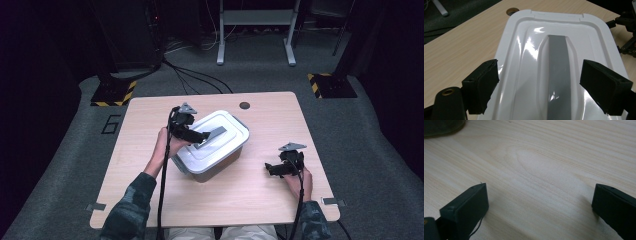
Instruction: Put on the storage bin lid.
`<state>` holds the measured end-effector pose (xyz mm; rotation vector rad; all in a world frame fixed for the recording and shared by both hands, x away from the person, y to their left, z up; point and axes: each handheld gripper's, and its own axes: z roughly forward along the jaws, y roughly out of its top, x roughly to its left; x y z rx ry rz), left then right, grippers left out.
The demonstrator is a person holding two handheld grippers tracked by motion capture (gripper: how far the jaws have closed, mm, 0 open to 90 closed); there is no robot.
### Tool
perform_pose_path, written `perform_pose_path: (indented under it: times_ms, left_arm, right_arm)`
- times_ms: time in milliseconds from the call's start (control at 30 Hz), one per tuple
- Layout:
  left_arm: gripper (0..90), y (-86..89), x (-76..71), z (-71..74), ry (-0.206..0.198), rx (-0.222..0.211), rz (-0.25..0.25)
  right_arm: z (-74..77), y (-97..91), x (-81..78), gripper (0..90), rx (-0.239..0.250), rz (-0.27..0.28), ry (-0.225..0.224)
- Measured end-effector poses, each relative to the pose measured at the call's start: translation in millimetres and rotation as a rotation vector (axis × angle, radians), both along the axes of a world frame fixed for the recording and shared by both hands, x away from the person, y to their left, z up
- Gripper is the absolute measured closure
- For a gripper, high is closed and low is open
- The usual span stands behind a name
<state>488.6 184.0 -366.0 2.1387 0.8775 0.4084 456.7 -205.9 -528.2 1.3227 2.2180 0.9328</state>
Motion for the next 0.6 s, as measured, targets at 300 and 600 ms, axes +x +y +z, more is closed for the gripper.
perform_pose_path:
  times_ms: [300, 600]
  left_arm:
    - [13.2, 34.6, -5.8, 6.6, -0.031, -0.004, 0.066]
    - [13.3, 76.7, -7.9, 0.1, -0.038, 0.009, 0.153]
  right_arm:
    - [0.0, 0.0, 0.0, 0.0, 0.000, 0.000, 0.000]
    - [0.0, 0.0, 0.0, 0.0, 0.000, 0.000, 0.000]
